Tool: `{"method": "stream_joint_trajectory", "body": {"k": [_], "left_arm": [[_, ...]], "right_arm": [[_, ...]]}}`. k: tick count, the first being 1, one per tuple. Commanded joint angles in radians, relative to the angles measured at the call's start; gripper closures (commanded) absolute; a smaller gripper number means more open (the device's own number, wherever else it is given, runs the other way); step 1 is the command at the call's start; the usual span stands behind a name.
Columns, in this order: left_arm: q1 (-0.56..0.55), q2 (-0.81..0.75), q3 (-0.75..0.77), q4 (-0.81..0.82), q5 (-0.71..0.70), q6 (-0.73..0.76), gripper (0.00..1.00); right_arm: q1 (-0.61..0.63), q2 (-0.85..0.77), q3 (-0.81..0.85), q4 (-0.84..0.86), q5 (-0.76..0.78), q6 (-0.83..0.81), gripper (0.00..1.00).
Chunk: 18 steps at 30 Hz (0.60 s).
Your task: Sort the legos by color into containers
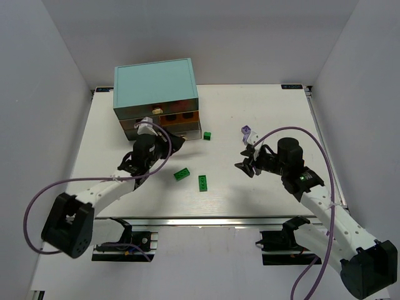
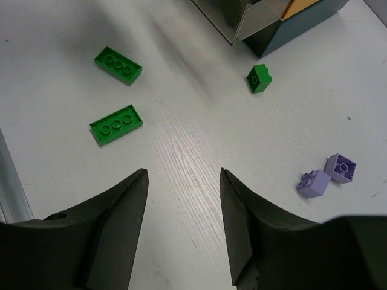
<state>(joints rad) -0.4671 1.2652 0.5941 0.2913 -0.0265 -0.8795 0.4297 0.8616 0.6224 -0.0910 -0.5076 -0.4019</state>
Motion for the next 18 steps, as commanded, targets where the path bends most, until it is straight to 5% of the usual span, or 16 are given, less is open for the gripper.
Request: {"method": "stream_joint_trajectory", "body": {"k": [1, 3, 4, 6, 10, 12, 15, 18], "left_arm": [[0.005, -0.134, 0.01, -0.145, -0.021, 0.062, 0.32], [0.005, -0.229, 0.012, -0.2, -0.029, 0.109, 0.43], [0.018, -0.292, 0.012, -0.254, -0.035, 0.128, 0.59], [0.018, -0.349, 0.024, -0.315, -0.055, 0.216, 0.75], [0.018, -0.435, 0.05, -0.406, -0.024, 0.422, 0.84], [0.018, -0.457, 0.058, -0.425, 0.025, 0.537, 0.69], [0.004, -0.463, 0.076, -0.458, 0.104, 0.655, 0.36], [0.004, -0.466, 0.118, -0.5, 0.119, 0.721, 0.28]], "right_arm": [[-0.002, 0.008, -0.001, -0.012, -0.042, -0.044, 0.44], [-0.003, 0.013, 0.0, -0.015, -0.034, -0.054, 0.44], [-0.006, 0.019, 0.0, -0.007, -0.017, -0.048, 0.44], [-0.005, 0.03, 0.002, 0.007, 0.048, -0.032, 0.5], [-0.008, 0.083, 0.003, 0.066, 0.223, 0.073, 0.67], [-0.011, 0.117, 0.002, 0.077, 0.309, 0.104, 0.69], [-0.017, 0.174, 0.02, 0.126, 0.395, 0.147, 0.42], [-0.017, 0.261, 0.057, 0.126, 0.446, 0.182, 0.27]]}}
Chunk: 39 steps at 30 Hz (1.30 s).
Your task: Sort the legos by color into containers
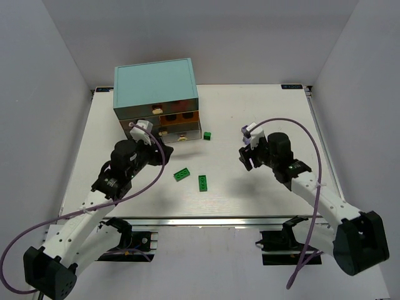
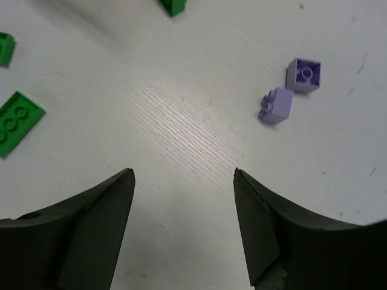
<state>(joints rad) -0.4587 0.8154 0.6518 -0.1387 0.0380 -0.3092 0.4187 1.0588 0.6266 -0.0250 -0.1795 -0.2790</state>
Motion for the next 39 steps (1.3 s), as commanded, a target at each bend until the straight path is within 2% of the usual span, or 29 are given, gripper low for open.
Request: {"method": "stream_joint_trajectory", "body": {"k": [1, 5, 10, 18, 31, 35, 38, 39], "left_arm": [[-0.005, -0.021, 0.08, -0.097, 0.05, 0.153, 0.27], [-0.005, -0.103, 0.086, -0.151, -0.022, 0.154, 0.26], [-0.005, -0.229, 0.025, -0.09, -0.05, 0.147, 0.22], [-0.005, -0.226, 0.051, -0.122, -0.056, 0.157, 0.22], [0.006, -0.24, 0.048, -0.116, -0.047, 0.163, 0.22], [0.006, -0.239, 0.049, -0.118, -0.047, 0.165, 0.21], [0.006, -0.239, 0.048, -0.114, -0.044, 0.165, 0.22], [0.006, -0.239, 0.048, -0.114, -0.043, 0.167, 0.22]], "right_arm": [[-0.008, 0.093, 0.07, 0.056, 0.126, 0.07, 0.27], [-0.018, 0.239, 0.171, 0.027, 0.158, 0.09, 0.24], [-0.047, 0.429, 0.28, 0.027, 0.175, 0.074, 0.25], [-0.109, 0.691, 0.524, -0.095, 0.149, 0.066, 0.31], [-0.153, 0.848, 0.608, -0.11, 0.086, 0.061, 0.42], [-0.155, 0.862, 0.607, -0.101, 0.078, 0.058, 0.53], [-0.155, 0.848, 0.596, -0.093, 0.074, 0.025, 0.75], [-0.15, 0.836, 0.588, -0.087, 0.074, 0.009, 0.78]]}}
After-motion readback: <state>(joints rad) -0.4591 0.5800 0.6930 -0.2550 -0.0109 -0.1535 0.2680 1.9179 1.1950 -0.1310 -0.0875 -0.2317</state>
